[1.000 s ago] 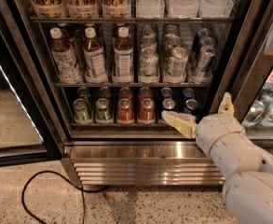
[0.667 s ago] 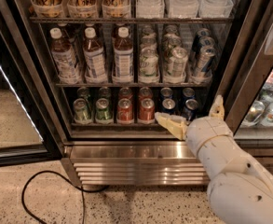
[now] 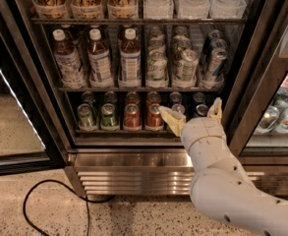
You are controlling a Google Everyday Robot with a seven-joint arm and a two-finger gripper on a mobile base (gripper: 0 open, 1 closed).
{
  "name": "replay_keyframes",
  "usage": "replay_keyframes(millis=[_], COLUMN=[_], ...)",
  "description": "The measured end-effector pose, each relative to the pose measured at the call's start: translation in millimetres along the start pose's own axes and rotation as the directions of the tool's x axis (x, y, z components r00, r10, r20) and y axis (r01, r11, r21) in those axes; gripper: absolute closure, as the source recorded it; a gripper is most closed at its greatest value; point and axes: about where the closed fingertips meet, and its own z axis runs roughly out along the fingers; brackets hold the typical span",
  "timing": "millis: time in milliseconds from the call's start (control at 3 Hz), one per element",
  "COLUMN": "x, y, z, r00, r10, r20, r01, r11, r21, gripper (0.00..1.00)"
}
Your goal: Pick redbull can from middle shelf of fridge
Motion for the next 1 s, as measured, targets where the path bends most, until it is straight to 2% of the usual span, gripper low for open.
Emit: replay_keyframes(millis=[333, 667, 1000], x=[0, -1, 2], y=[-7, -16, -25], z=[19, 37, 46], r00=[0.999, 0.999, 0.998], r10=[0.029, 0.026, 0.007], r20=[0.020, 0.047, 0.065], r01=[-0.030, -0.032, -0.018], r11=[0.9970, 0.9909, 0.9854], r21=[0.071, 0.131, 0.169], gripper=[0.25, 0.26, 0.36])
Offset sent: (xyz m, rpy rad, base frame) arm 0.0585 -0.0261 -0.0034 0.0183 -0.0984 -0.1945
